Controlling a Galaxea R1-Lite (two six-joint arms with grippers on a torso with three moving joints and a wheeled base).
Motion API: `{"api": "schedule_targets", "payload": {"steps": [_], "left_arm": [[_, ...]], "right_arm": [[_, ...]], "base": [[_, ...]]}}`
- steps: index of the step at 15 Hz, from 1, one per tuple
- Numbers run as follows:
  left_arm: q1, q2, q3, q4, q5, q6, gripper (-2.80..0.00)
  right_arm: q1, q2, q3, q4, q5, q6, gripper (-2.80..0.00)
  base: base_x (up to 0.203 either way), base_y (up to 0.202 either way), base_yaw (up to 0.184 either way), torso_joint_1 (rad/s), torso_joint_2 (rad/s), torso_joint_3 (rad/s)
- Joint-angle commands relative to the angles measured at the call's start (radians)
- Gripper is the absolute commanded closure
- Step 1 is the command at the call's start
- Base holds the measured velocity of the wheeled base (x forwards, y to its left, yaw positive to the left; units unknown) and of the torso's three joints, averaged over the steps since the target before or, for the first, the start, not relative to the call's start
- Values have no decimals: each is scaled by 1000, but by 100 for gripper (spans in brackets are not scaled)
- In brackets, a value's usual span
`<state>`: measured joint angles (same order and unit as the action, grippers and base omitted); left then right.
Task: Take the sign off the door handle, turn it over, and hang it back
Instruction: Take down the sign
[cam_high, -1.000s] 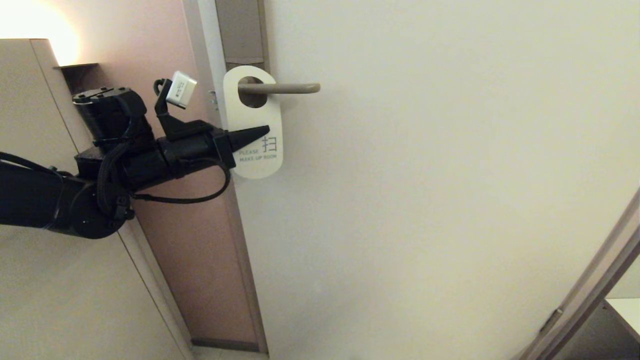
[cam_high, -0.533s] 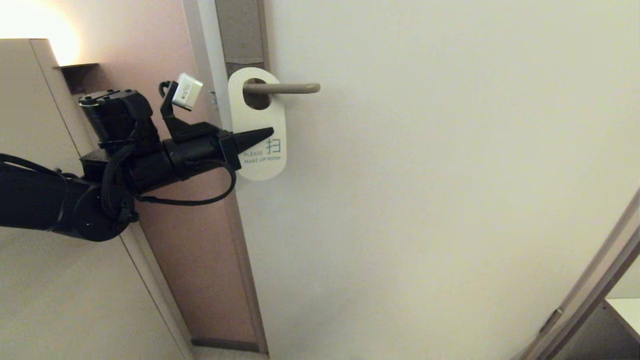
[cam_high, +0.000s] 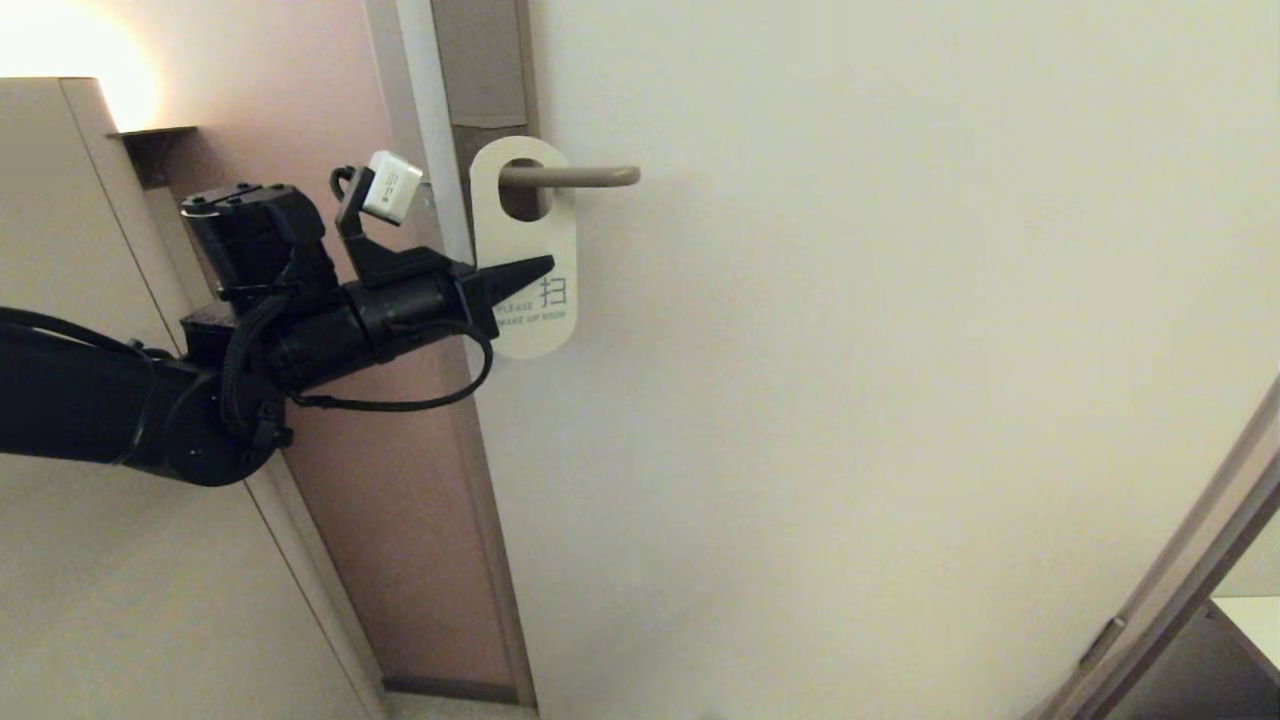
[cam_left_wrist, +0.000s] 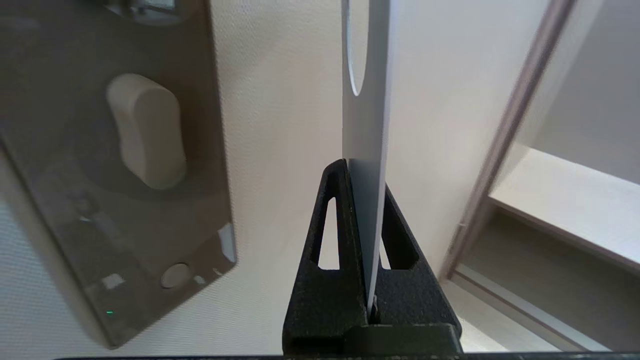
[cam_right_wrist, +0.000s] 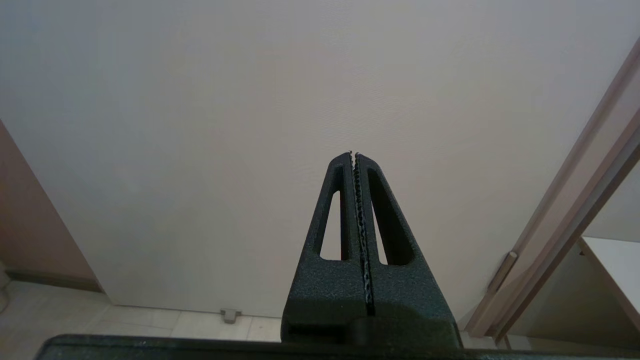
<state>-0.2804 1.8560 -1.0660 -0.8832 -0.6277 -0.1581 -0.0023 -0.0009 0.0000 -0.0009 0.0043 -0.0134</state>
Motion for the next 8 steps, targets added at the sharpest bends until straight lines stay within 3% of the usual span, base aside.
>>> {"api": "schedule_targets", "payload": {"steps": [1,8], "left_arm": [[-10,-1,0,-5,10,9,0],[-48,-4,0,-2,100,28,0]], "right_arm": [[-1,1,0,-1,0,0,0],[-1,1,0,-1,0,0,0]], "base": [[0,0,0,0,0,0],[0,0,0,0,0,0]]}}
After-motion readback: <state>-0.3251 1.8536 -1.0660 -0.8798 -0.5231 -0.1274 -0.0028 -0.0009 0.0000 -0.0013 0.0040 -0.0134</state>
